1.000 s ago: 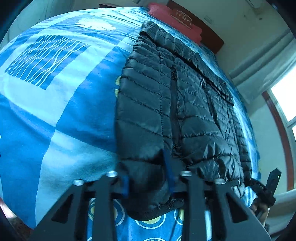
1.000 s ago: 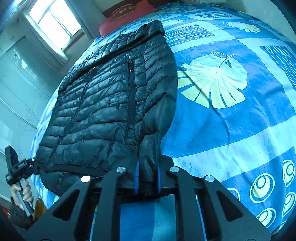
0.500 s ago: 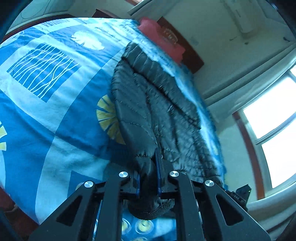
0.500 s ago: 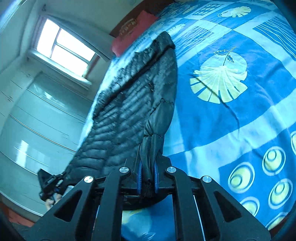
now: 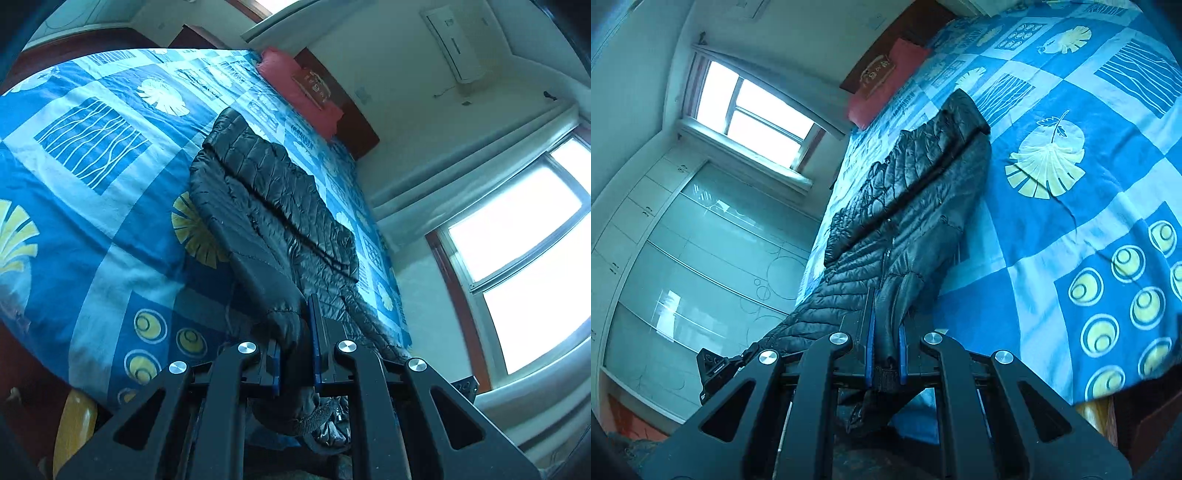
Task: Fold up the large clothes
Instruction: 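Grasp the hem with the left gripper while the right gripper grasps it too, lifting toward the collar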
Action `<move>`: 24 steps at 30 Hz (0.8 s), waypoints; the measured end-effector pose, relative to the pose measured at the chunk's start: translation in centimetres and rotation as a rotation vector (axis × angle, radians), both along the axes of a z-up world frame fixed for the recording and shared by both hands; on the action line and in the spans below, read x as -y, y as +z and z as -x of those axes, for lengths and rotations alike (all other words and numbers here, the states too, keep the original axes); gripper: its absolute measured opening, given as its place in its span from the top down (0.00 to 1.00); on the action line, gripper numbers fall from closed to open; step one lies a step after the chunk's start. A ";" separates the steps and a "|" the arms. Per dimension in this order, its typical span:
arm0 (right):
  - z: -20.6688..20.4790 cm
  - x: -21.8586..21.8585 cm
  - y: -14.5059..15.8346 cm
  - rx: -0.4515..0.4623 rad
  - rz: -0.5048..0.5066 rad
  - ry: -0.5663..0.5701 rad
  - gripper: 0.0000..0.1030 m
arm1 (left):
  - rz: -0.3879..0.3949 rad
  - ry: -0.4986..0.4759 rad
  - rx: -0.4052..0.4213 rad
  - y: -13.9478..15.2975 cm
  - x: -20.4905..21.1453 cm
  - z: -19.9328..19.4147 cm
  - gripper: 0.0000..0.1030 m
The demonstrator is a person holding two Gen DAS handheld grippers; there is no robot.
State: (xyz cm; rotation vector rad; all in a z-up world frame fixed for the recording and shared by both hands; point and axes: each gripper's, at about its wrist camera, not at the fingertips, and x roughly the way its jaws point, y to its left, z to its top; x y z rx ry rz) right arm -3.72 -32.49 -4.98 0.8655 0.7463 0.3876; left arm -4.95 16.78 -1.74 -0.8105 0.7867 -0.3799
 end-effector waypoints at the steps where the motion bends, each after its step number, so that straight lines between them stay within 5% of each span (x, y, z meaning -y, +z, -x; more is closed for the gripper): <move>1: 0.3 0.1 0.2 0.000 -0.003 -0.005 0.91 | 0.011 0.008 -0.004 0.3 -0.2 0.4 0.89; 10: 0.8 1.6 0.5 0.018 -0.086 -0.034 0.91 | 0.065 0.052 0.000 0.6 -2.0 1.2 0.89; 24: -15.1 2.1 3.0 0.108 -0.168 -0.006 0.91 | 0.089 0.016 0.031 2.2 -2.8 -12.6 0.90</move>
